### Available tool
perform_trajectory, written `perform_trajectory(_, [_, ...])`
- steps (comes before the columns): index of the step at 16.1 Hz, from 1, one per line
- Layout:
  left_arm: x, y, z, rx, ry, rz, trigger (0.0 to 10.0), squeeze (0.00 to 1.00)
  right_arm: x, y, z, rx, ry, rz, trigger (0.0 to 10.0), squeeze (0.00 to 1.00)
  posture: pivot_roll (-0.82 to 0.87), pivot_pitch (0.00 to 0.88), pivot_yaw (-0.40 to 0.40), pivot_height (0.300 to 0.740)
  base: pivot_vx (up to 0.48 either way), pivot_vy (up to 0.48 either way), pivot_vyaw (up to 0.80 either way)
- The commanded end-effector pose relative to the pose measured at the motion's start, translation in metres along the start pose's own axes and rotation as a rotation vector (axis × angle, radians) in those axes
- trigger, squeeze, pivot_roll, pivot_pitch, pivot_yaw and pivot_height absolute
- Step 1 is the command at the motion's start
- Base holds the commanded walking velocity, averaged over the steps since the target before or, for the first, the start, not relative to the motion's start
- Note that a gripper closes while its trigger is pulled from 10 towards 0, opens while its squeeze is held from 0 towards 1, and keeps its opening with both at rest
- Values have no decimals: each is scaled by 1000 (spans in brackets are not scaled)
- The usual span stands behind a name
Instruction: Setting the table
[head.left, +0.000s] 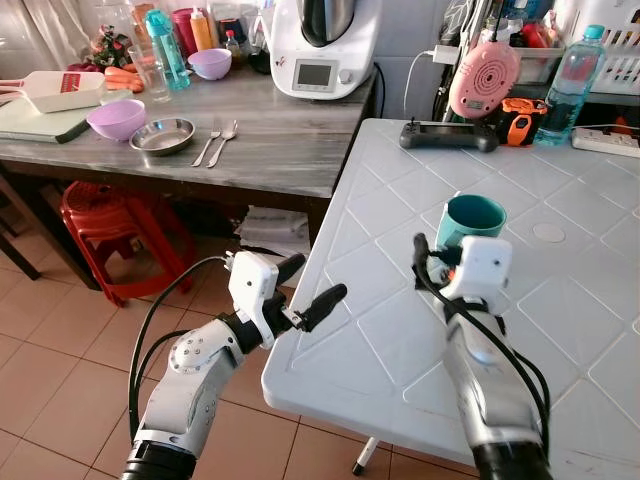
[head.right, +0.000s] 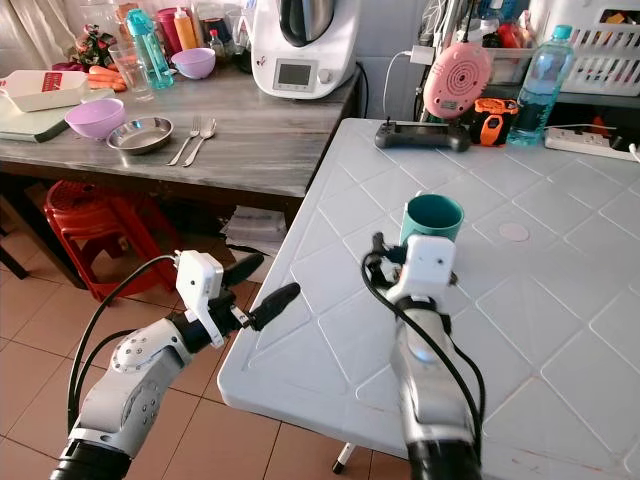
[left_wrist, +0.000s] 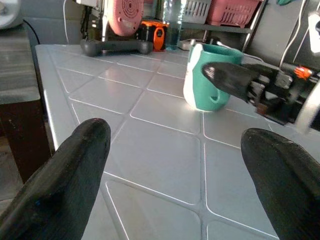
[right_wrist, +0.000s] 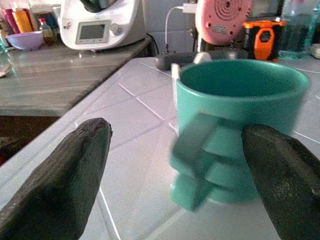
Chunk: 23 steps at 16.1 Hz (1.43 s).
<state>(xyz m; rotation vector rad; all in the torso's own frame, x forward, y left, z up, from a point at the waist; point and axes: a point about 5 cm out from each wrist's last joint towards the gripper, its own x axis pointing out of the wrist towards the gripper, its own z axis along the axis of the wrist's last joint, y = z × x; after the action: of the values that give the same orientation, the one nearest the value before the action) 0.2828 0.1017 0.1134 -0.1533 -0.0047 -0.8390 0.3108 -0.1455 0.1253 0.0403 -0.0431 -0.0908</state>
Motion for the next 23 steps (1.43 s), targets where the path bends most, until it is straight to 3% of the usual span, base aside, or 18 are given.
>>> perform_trajectory(1, [0, -2, 3, 7, -3, -16, 10000, 0, 3, 3, 0, -4, 2, -8, 10000, 0, -33, 38, 69, 740, 0, 0, 0])
perform_trajectory(13, [2, -8, -1, -11, 16, -40, 10000, 0, -5, -48, -4, -56, 10, -208, 10000, 0, -52, 39, 71, 740, 0, 0, 0])
perform_trajectory(18, [1, -13, -1, -31, 18, -115, 10000, 0, -3, -46, -2, -75, 1, -189, 10000, 0, -49, 38, 71, 740, 0, 0, 0])
perform_trajectory(23, [1, -11, -1, -29, 24, -119, 10000, 0, 3, -46, 2, -79, -14, -184, 10000, 0, -47, 36, 73, 740, 0, 0, 0])
